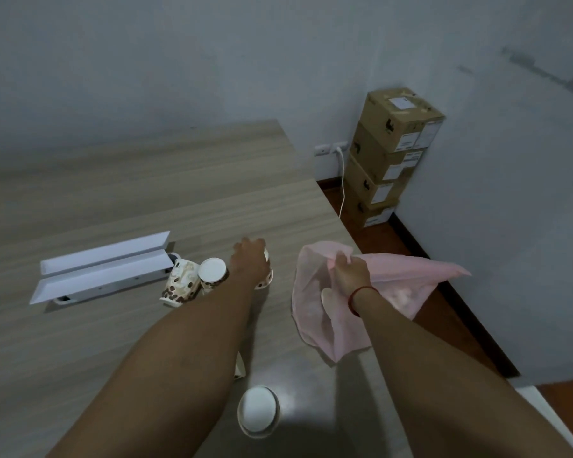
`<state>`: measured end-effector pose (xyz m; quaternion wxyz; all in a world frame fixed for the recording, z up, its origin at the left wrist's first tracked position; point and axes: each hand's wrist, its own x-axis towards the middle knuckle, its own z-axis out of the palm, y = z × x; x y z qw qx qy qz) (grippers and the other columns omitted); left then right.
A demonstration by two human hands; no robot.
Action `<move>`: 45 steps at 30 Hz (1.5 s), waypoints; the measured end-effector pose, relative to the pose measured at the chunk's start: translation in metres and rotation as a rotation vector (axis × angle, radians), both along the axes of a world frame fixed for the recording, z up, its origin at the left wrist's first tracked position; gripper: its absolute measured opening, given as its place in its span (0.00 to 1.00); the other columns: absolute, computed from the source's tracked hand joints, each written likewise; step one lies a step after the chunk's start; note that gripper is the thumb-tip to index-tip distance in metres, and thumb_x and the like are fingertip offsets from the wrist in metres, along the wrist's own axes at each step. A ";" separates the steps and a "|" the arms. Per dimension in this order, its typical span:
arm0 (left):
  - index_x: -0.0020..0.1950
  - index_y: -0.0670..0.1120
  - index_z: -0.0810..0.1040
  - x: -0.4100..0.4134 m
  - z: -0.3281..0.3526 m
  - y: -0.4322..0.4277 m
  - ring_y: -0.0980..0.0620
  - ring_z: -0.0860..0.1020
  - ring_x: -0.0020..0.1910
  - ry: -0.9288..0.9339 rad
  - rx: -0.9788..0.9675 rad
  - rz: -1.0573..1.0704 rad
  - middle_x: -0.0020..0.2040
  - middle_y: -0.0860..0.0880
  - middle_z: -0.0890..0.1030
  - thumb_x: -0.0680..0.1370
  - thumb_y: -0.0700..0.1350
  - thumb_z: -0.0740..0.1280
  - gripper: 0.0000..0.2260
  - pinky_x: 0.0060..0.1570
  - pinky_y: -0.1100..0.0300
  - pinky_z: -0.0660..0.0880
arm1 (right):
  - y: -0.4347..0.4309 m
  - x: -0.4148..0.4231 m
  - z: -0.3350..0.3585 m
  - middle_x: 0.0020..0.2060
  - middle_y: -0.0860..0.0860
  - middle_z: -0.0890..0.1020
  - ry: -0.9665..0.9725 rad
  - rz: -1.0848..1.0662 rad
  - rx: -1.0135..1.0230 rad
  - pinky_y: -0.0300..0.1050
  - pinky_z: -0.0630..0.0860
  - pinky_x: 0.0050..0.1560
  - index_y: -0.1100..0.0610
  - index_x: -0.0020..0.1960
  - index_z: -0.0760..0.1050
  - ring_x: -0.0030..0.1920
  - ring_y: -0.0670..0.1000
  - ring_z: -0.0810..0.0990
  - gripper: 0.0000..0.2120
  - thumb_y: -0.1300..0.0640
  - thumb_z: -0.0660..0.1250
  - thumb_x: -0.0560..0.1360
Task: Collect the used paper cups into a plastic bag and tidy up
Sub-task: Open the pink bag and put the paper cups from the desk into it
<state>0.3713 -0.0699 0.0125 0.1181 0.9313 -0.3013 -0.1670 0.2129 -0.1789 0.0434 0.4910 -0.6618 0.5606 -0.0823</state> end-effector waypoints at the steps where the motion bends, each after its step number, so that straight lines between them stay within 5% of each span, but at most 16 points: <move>1: 0.69 0.48 0.70 -0.001 0.002 0.001 0.40 0.67 0.68 0.007 -0.032 0.006 0.67 0.41 0.69 0.76 0.49 0.68 0.22 0.64 0.48 0.70 | -0.001 0.000 0.001 0.62 0.67 0.75 -0.005 -0.001 0.000 0.53 0.68 0.66 0.69 0.63 0.72 0.63 0.64 0.74 0.24 0.51 0.51 0.82; 6: 0.57 0.47 0.77 -0.017 0.033 -0.002 0.44 0.76 0.56 0.120 -0.399 0.086 0.54 0.44 0.78 0.67 0.59 0.71 0.24 0.54 0.52 0.76 | -0.008 -0.001 0.013 0.64 0.66 0.75 -0.056 -0.077 -0.022 0.51 0.67 0.67 0.69 0.65 0.71 0.65 0.64 0.73 0.22 0.52 0.52 0.82; 9: 0.44 0.45 0.79 -0.041 0.047 -0.004 0.50 0.78 0.40 0.291 -0.593 0.102 0.40 0.47 0.81 0.66 0.56 0.71 0.16 0.40 0.58 0.75 | -0.007 -0.002 0.022 0.67 0.65 0.73 -0.068 -0.101 -0.028 0.52 0.66 0.70 0.68 0.68 0.69 0.67 0.63 0.71 0.23 0.52 0.52 0.82; 13: 0.42 0.46 0.78 -0.067 0.039 -0.006 0.51 0.76 0.36 0.420 -0.697 0.215 0.35 0.51 0.78 0.71 0.51 0.73 0.10 0.37 0.58 0.75 | -0.008 -0.006 0.029 0.67 0.65 0.73 -0.099 -0.138 -0.024 0.50 0.66 0.68 0.68 0.69 0.69 0.68 0.63 0.71 0.24 0.52 0.51 0.82; 22: 0.51 0.44 0.82 -0.102 0.010 -0.038 0.46 0.83 0.46 0.766 -0.660 0.420 0.49 0.42 0.84 0.69 0.50 0.76 0.14 0.52 0.48 0.82 | -0.010 -0.016 0.034 0.63 0.63 0.76 -0.203 -0.181 0.085 0.51 0.71 0.66 0.65 0.67 0.70 0.63 0.61 0.75 0.22 0.52 0.54 0.81; 25: 0.49 0.45 0.82 -0.110 0.009 -0.048 0.45 0.82 0.48 0.883 -0.649 0.457 0.50 0.43 0.83 0.69 0.50 0.76 0.13 0.52 0.48 0.82 | -0.015 -0.020 0.037 0.60 0.61 0.78 -0.236 -0.178 0.148 0.47 0.72 0.57 0.65 0.66 0.70 0.54 0.57 0.77 0.21 0.52 0.53 0.81; 29: 0.45 0.46 0.78 -0.112 0.003 -0.049 0.45 0.80 0.54 0.772 -0.547 0.385 0.52 0.44 0.82 0.72 0.51 0.74 0.10 0.57 0.55 0.78 | -0.026 -0.019 0.040 0.59 0.61 0.77 -0.275 -0.211 0.166 0.48 0.73 0.53 0.65 0.67 0.68 0.52 0.57 0.76 0.23 0.50 0.53 0.80; 34: 0.64 0.35 0.77 -0.111 -0.001 -0.048 0.38 0.78 0.62 0.758 -0.462 0.305 0.62 0.36 0.79 0.78 0.39 0.65 0.16 0.58 0.53 0.76 | -0.035 -0.009 0.056 0.48 0.58 0.79 -0.399 -0.279 0.241 0.44 0.74 0.42 0.63 0.64 0.72 0.40 0.53 0.77 0.21 0.51 0.55 0.78; 38: 0.56 0.39 0.83 -0.112 -0.006 -0.045 0.40 0.81 0.57 0.669 -0.427 0.265 0.56 0.39 0.83 0.79 0.46 0.65 0.13 0.56 0.54 0.77 | -0.033 -0.008 0.059 0.45 0.55 0.80 -0.427 -0.249 0.302 0.48 0.76 0.50 0.61 0.64 0.72 0.42 0.54 0.78 0.21 0.50 0.56 0.78; 41: 0.53 0.47 0.86 -0.109 -0.016 -0.045 0.41 0.81 0.57 0.594 -0.444 0.455 0.56 0.43 0.84 0.76 0.56 0.67 0.15 0.59 0.56 0.77 | -0.033 -0.012 0.060 0.45 0.57 0.80 -0.430 -0.244 0.341 0.51 0.77 0.55 0.61 0.63 0.73 0.44 0.56 0.79 0.20 0.50 0.56 0.78; 45: 0.46 0.52 0.80 -0.102 -0.032 -0.041 0.44 0.79 0.58 0.603 -0.446 0.662 0.61 0.44 0.80 0.74 0.49 0.71 0.03 0.58 0.62 0.73 | -0.039 -0.015 0.057 0.44 0.55 0.79 -0.468 -0.243 0.338 0.52 0.75 0.51 0.63 0.62 0.74 0.42 0.54 0.78 0.21 0.49 0.58 0.78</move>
